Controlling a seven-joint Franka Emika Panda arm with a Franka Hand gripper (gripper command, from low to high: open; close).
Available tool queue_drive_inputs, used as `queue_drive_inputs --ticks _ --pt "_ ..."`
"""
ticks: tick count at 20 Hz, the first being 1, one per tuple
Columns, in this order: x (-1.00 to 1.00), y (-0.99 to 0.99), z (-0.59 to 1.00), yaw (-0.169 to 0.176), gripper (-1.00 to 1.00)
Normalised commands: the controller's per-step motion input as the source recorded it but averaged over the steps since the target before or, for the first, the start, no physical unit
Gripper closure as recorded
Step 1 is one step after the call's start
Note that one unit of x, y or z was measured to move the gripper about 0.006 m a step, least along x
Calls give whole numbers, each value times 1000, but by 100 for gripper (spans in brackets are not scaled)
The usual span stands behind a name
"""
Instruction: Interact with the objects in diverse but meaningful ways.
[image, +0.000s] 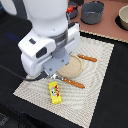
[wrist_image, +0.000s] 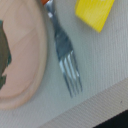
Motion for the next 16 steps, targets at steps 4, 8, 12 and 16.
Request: queue_drive_inputs --ticks 4,8,12,16 --pt "653 -101 1 -94 -100" --pt "616 -89 0 -97 -100" --pt "556 -344 0 -101 -100" --pt "399 -477 -10 -67 -100"
